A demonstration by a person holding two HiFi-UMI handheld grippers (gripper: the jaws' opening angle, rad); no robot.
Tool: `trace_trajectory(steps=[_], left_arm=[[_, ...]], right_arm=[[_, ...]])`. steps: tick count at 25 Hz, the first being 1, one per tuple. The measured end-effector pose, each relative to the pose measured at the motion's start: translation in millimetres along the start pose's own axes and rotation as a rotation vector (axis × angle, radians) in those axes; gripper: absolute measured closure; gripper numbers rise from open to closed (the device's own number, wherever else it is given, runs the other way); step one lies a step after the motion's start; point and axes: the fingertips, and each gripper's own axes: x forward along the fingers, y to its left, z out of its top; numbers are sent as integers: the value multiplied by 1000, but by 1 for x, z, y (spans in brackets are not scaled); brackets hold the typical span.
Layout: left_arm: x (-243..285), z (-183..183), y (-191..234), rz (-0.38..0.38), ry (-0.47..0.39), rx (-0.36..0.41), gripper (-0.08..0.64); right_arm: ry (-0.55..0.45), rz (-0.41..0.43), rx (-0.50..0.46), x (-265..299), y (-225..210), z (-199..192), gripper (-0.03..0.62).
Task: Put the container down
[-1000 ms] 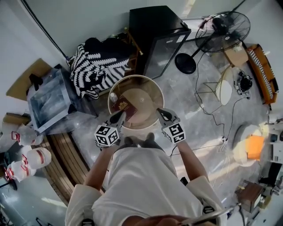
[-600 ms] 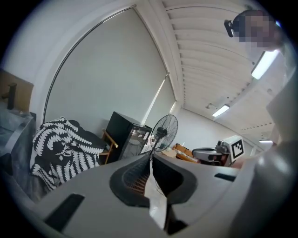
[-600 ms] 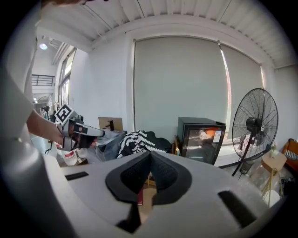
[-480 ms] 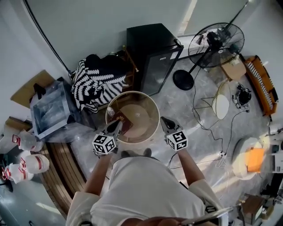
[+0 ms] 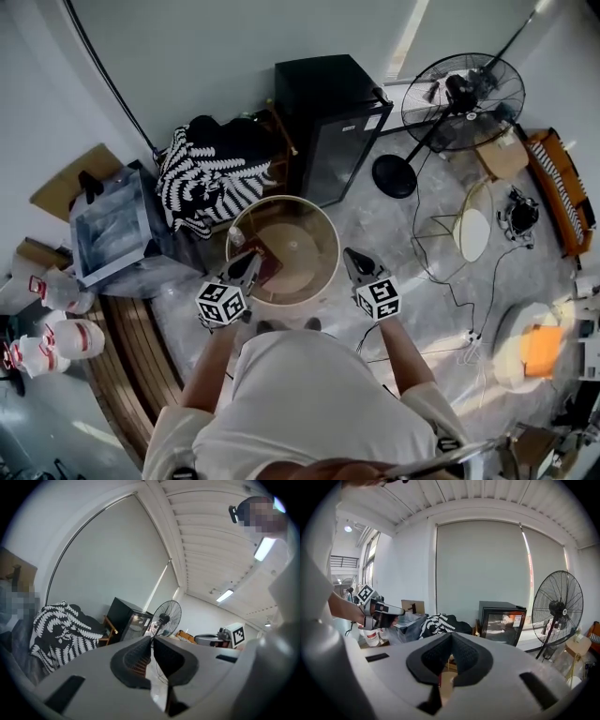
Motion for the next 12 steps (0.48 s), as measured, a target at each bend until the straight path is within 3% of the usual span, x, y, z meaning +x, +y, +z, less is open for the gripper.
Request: trace_trajectory(steps=[12], left_arm=[[-5,-1,1,35,-15,-33,538]], right_arm=[[-27,-21,29,-9,-13,1,597]])
